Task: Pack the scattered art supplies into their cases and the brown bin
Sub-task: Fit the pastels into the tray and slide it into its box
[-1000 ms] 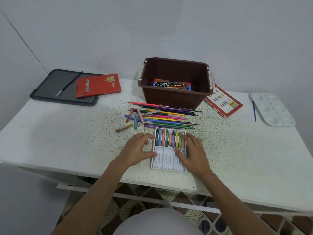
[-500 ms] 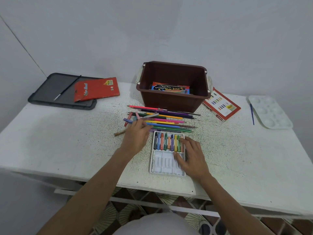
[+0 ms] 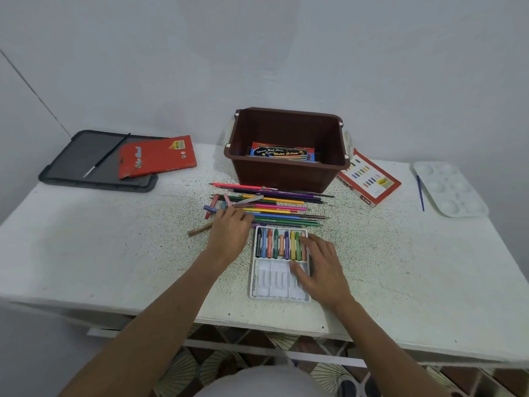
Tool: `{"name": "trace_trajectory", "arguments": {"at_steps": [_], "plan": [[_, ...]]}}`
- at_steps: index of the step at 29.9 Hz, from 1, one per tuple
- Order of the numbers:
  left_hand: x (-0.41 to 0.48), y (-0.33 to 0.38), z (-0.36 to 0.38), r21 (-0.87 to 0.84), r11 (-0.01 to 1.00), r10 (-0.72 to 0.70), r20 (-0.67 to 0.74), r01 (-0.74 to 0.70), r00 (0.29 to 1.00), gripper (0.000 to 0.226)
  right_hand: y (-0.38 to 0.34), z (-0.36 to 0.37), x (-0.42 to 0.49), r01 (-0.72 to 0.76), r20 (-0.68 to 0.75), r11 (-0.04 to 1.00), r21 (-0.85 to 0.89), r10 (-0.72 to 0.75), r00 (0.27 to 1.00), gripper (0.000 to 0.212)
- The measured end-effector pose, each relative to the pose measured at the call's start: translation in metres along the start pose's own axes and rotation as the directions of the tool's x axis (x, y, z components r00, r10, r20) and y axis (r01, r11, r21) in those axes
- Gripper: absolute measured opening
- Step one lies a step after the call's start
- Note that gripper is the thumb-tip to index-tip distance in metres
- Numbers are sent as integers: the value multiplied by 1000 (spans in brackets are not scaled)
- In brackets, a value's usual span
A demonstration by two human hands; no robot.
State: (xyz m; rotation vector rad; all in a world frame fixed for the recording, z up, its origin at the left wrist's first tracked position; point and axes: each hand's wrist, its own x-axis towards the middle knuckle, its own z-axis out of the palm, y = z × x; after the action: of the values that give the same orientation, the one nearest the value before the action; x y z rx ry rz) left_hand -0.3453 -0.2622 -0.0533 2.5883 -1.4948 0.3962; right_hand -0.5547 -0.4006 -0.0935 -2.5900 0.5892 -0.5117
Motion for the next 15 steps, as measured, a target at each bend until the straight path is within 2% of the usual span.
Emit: {"name": "trace_trajectory", "arguments": {"at_steps": [5, 7, 8, 9, 11, 13, 15], "plan": [[-3, -3, 3, 54, 998, 38, -73, -34, 997, 22, 0, 0, 1, -3, 3, 1000, -3, 3, 1000, 60], [-5, -5, 0, -69, 997, -51, -120, 43, 991, 15, 1, 0, 1, -5, 3, 1000, -4, 6, 1000, 60], [-5, -6, -1, -192, 977, -119, -124, 94, 985, 13, 0, 0, 0, -4, 2, 1000, -3, 4, 1000, 59], [-6, -6, -6, -340, 930, -177, -89, 137, 980, 13, 0, 0, 0, -1, 1, 1000, -1, 1, 1000, 59], [-6, -3, -18, -601, 765, -247, 59, 232, 967, 14, -1, -1, 0, 2, -1, 1000, 1, -2, 1000, 58], [-10, 4, -32, -734, 591, -262, 217, 334, 940, 18, -1, -1, 0, 2, -3, 1000, -1, -2, 1000, 58], [-16, 10, -44, -790, 477, -202, 327, 385, 923, 33, -1, 0, 1, -1, -2, 1000, -5, 1, 1000, 59]]}}
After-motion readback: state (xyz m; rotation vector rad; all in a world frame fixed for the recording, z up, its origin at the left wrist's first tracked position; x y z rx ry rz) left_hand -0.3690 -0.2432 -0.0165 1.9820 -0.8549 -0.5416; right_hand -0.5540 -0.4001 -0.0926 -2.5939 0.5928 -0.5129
